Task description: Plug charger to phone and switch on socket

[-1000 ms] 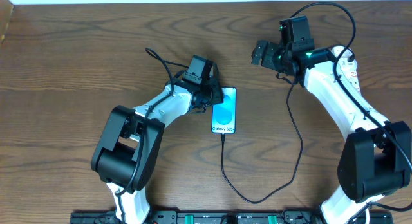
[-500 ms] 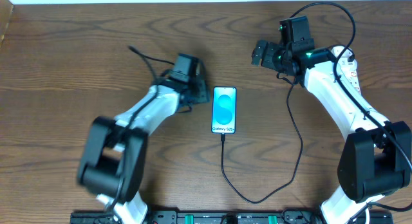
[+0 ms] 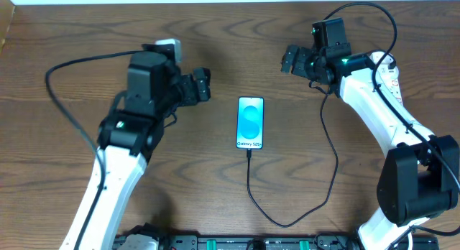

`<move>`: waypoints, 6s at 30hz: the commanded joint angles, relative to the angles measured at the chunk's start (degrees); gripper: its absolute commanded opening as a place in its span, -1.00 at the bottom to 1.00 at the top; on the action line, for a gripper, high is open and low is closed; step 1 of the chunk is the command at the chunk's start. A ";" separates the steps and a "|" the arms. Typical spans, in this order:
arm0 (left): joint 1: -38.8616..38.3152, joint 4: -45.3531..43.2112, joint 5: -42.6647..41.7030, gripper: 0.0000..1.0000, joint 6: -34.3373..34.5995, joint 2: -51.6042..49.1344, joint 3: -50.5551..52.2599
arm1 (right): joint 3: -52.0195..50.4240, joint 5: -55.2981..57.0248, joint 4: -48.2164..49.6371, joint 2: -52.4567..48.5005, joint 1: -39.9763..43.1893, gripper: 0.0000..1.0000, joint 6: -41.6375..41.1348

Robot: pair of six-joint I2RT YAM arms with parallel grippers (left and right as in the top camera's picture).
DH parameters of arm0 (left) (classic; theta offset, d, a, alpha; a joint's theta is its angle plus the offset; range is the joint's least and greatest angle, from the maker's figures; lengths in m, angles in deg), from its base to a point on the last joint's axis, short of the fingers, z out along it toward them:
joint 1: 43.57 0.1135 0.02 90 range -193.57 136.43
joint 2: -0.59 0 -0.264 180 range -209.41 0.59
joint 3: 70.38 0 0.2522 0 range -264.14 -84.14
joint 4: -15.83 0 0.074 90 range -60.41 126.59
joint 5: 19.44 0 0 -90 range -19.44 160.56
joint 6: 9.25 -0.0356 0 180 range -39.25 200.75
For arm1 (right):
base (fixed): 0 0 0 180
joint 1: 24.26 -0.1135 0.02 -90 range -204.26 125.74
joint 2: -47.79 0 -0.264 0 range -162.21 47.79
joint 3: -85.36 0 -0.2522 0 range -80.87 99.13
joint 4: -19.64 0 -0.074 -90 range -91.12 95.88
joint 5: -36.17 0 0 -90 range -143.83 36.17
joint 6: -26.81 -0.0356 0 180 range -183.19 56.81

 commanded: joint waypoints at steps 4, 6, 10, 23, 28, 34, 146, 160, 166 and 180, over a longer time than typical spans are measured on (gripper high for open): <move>0.22 0.48 0.72 0.87 -1.01 1.79 -0.42 | 0.28 0.70 -0.55 0.72 0.07 0.99 0.81; 0.22 0.48 0.70 0.87 -1.01 1.75 -0.42 | 0.28 0.68 -0.59 0.72 0.07 0.98 0.81; 0.22 0.48 0.70 0.87 -1.01 1.75 -0.42 | 0.28 -0.90 -0.72 0.72 0.07 0.98 0.83; 0.22 0.48 0.70 0.87 -1.01 1.75 -0.42 | 6.58 -15.78 -5.31 1.46 4.92 0.98 16.85; 0.22 0.48 0.70 0.87 -1.01 1.75 -0.42 | 15.30 -17.35 -15.26 1.46 10.36 0.98 22.36; 0.22 0.48 0.70 0.88 -1.01 1.75 -0.42 | 22.64 -17.35 -24.11 1.46 18.25 0.99 27.82; 0.22 0.48 0.70 0.88 -1.01 1.75 -0.42 | 13.46 -13.38 -18.34 -8.96 38.38 0.99 33.97; 0.22 0.48 0.70 0.88 -1.01 1.75 -0.42 | 13.44 -14.53 -21.29 1.14 38.01 0.98 32.87; 0.22 0.48 0.72 0.88 -1.01 1.75 -0.42 | 13.42 -14.49 -20.68 1.03 38.01 0.98 32.92; 0.22 0.48 0.72 0.88 -1.01 1.75 -0.42 | 13.42 -14.49 -20.68 1.03 38.01 0.98 32.92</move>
